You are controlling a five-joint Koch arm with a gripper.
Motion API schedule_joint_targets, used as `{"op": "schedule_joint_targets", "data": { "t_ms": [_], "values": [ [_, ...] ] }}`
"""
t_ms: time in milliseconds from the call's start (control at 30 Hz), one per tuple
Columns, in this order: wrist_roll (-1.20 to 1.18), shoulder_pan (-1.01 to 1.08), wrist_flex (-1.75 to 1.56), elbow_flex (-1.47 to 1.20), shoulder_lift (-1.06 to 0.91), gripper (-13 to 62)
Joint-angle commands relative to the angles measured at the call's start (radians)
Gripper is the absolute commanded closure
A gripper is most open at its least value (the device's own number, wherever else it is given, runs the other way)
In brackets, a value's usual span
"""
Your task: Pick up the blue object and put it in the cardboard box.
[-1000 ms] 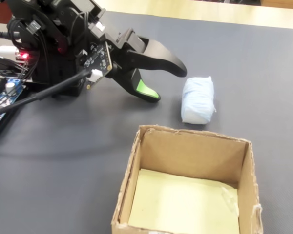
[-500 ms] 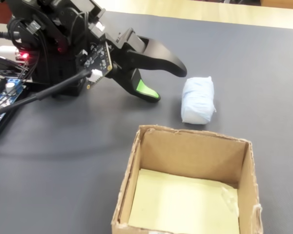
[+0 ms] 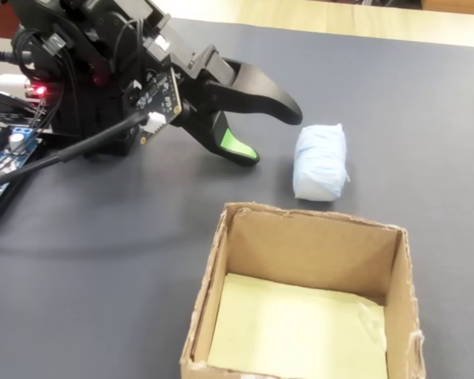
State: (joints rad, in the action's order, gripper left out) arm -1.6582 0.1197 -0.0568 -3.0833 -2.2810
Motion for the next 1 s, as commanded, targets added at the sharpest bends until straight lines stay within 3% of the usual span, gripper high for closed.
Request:
{"op": "schedule_joint_targets", "data": {
  "t_ms": [0, 200, 333, 400, 967],
  "values": [
    [-0.008, 0.000, 0.055, -0.012, -0.084, 15.7],
    [0.035, 0.003, 0.078, 0.123, -0.078, 15.9],
    [0.035, 0.003, 0.325, 0.298, -0.058, 15.9],
    [0.083, -0.012, 0.678, 0.601, 0.060, 16.4],
    [0.084, -0.023, 0.862, 0.954, 0.491, 16.5]
  ]
}}
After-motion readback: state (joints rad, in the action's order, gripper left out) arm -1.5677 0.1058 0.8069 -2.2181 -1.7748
